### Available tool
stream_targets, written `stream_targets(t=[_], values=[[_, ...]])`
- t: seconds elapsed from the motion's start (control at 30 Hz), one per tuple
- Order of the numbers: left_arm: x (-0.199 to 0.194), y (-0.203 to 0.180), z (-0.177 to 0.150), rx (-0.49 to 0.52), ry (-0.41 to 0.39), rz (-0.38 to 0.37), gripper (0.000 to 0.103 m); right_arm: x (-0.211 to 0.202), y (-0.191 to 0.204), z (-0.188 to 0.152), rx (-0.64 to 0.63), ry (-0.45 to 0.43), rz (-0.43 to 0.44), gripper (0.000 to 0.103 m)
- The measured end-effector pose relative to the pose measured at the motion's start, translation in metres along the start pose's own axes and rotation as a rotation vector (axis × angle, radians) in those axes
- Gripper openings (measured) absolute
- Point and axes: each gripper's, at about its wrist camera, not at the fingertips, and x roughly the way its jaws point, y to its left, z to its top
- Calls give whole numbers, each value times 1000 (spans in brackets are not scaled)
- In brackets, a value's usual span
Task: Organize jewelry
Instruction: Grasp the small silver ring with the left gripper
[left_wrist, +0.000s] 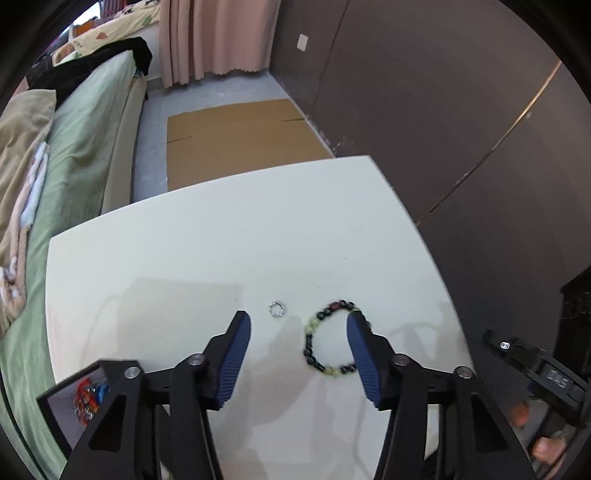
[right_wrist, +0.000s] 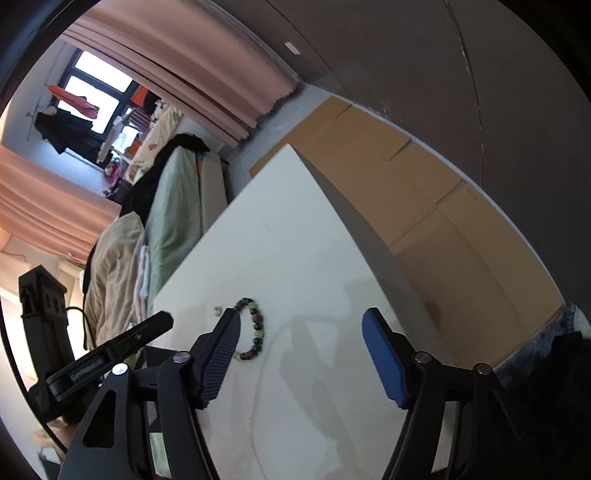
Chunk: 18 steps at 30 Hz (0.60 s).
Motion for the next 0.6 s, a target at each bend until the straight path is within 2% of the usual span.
stream_targets(t=[0.17, 0.27, 0.33, 0.43, 0.5, 0.6], values=[[29, -1, 3, 4, 45, 31, 42, 2, -5, 6, -11, -5, -15, 68], [39, -3, 3, 16, 55, 64, 41, 4, -5, 6, -25, 9, -6, 67], [45, -3, 2, 17, 62, 83, 38, 7, -2, 5, -46, 23, -2, 61], [52, -1, -1, 9, 71, 107, 28, 9, -1, 5, -60, 29, -13, 59], [51, 1, -1, 2, 50, 104, 18, 12, 0, 6, -65, 30, -28, 59], [48, 7, -3, -21, 48, 79, 12, 15, 2, 6, -67, 35, -31, 59]])
